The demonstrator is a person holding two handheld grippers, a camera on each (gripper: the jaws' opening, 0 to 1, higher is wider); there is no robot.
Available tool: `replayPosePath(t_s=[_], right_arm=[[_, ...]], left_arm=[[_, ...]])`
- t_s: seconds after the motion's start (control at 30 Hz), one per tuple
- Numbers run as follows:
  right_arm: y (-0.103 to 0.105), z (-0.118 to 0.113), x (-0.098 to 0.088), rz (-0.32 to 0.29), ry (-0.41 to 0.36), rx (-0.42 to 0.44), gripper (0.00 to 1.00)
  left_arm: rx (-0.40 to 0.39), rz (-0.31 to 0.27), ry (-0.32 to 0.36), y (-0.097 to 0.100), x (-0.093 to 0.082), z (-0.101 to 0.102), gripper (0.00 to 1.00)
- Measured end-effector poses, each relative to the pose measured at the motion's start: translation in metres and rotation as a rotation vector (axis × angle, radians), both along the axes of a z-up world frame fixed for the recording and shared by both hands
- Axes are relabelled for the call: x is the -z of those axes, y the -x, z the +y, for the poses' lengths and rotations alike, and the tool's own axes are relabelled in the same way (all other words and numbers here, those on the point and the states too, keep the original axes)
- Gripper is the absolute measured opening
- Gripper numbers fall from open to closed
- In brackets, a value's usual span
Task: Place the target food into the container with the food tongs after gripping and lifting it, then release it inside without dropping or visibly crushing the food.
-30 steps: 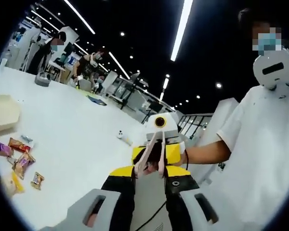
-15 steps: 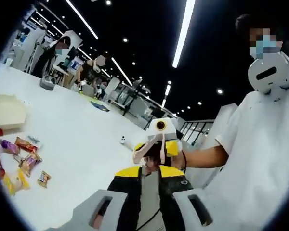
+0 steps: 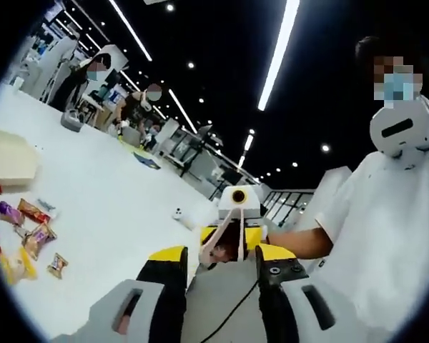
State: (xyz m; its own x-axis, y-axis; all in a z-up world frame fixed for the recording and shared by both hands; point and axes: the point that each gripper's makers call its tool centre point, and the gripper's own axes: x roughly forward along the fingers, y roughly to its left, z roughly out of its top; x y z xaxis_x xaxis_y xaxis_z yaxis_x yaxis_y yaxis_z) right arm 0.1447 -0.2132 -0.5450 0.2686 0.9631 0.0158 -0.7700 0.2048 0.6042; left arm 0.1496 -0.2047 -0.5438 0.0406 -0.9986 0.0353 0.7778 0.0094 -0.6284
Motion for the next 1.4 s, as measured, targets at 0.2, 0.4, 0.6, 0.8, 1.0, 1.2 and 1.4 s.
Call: replayPosePath(t_s=[0.2,0.4,0.6,0.8,1.0,1.2,1.4], right_arm=[[0.0,0.004,-0.006,-0.004,-0.008,-0.028,0.25],[-0.002,0.006,-0.009,-0.02,0.018,-0.046,0.25],[-0.001,0.007,-0.005,-0.029,0.054,-0.068,0.25],[-0.002,0.004,-0.001,-0.022,0.061,-0.053,0.25],[-0.003,0.003,-0.002,-0.019,0.041,-0.038,0.25],[-0.004,-0.001,-0.005,-0.029,0.028,-0.01,0.26],[0.0,0.003,-0.008,-0.037,0.015,-0.033,0.26]], left_arm=[[0.042,-0.099,-0.02,0.007,0.0,-0.003,0.28],[0.03,-0.128,-0.007,-0.001,-0.005,-0.003,0.25],[0.08,-0.118,-0.065,0.004,0.005,-0.005,0.25],[0.067,-0.101,-0.069,0.002,0.01,-0.004,0.25],[0.068,-0.118,-0.074,0.002,0.009,-0.005,0.25],[0.046,-0.117,-0.096,0.004,0.013,0.01,0.2],[0.045,-0.087,-0.084,0.003,0.013,0.008,0.25]])
